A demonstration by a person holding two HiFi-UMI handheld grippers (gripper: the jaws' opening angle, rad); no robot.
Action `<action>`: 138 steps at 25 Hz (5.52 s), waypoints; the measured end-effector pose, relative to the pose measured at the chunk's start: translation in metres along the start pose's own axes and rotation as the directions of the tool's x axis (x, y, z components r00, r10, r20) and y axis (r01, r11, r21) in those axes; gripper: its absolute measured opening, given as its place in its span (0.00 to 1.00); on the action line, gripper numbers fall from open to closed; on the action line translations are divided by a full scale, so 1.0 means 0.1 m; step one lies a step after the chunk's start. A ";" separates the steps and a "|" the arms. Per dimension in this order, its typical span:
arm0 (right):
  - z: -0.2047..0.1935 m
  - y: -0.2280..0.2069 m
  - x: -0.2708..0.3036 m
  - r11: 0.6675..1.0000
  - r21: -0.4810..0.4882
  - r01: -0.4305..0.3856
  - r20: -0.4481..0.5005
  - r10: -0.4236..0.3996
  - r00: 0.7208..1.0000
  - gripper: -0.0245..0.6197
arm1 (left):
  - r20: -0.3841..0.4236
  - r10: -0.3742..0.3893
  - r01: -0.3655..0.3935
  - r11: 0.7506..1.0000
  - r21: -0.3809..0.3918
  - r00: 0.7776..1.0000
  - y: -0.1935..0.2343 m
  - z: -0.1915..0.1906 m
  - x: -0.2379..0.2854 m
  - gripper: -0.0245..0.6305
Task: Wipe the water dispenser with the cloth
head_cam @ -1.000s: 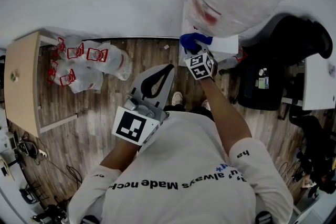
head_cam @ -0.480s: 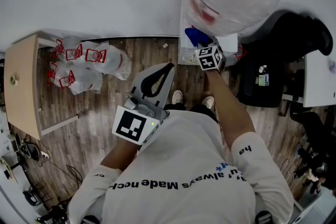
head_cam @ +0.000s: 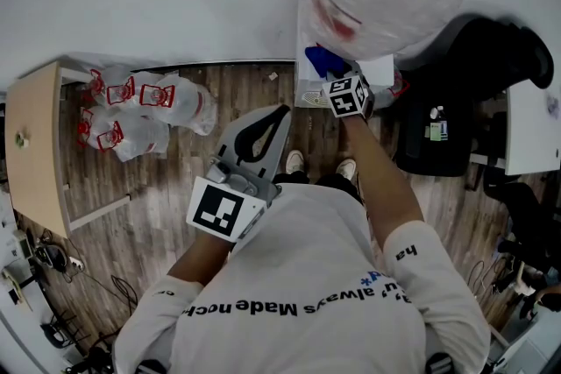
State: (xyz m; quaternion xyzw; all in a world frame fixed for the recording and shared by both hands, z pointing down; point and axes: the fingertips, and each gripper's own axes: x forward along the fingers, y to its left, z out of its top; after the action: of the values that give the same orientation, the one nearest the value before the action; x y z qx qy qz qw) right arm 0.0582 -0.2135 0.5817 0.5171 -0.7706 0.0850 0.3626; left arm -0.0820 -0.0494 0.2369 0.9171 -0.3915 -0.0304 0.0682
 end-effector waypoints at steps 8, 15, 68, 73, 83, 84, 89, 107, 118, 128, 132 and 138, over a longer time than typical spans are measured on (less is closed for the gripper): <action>-0.09 0.08 -0.07 0.999 0.040 -0.018 -0.003 0.018 1.000 0.15 | 0.000 -0.007 0.007 1.000 0.002 1.000 -0.02 -0.01 -0.01 0.07; -0.16 0.14 -0.16 0.997 0.072 -0.037 -0.006 0.038 0.999 0.15 | -0.001 -0.014 0.014 1.000 0.007 1.000 -0.04 -0.01 -0.01 0.07; -0.51 -0.41 -0.32 0.969 0.231 -0.092 0.001 0.094 0.996 0.16 | -0.019 -0.033 0.033 0.999 -0.002 0.999 -0.02 -0.05 0.17 0.07; -0.59 -0.37 -0.40 0.966 0.246 -0.084 -0.004 0.087 0.996 0.16 | -0.017 -0.034 0.034 0.999 -0.002 0.999 -0.04 -0.05 0.16 0.07; -0.53 -0.83 -0.65 0.941 0.338 0.004 0.053 -0.023 0.998 0.16 | -0.015 -0.046 0.046 0.999 0.002 0.999 -0.06 -0.04 0.20 0.07; -0.51 -0.92 -0.64 0.941 0.339 0.024 0.052 -0.044 0.998 0.16 | -0.016 -0.048 0.048 0.999 0.001 0.999 -0.06 -0.04 0.22 0.07; -0.51 -1.21 -0.47 0.943 0.321 0.090 0.019 -0.101 0.995 0.16 | -0.017 -0.059 0.059 0.998 0.004 0.998 -0.10 -0.03 0.29 0.07; -0.69 -1.12 -0.30 0.967 0.247 0.060 -0.003 -0.061 0.998 0.16 | -0.018 -0.056 0.056 0.998 0.004 0.998 -0.15 -0.02 0.36 0.07; -0.86 -0.92 -0.52 0.976 0.217 0.031 -0.003 -0.031 1.000 0.16 | -0.013 -0.054 0.054 0.999 0.002 0.998 -0.18 -0.02 0.29 0.07; -0.77 -1.14 -0.64 0.959 0.283 0.023 0.044 -0.037 0.998 0.17 | -0.023 -0.044 0.044 0.999 0.004 0.999 -0.12 -0.04 0.28 0.07; -0.62 -1.60 -0.64 0.962 0.262 0.077 0.058 -0.095 0.994 0.17 | -0.029 -0.038 0.038 0.999 0.001 0.999 -0.09 -0.06 0.32 0.07; -0.52 -2.16 -0.37 0.973 0.204 0.110 0.020 -0.116 0.993 0.17 | -0.035 -0.020 0.020 1.000 0.005 0.999 -0.01 -0.07 0.43 0.07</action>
State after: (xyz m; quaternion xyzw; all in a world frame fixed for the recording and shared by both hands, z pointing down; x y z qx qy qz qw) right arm 0.2757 -0.2579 0.5426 0.5955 -0.7330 0.1341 0.3003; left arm -0.0515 -0.0791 0.2432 0.9216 -0.3811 -0.0139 0.0723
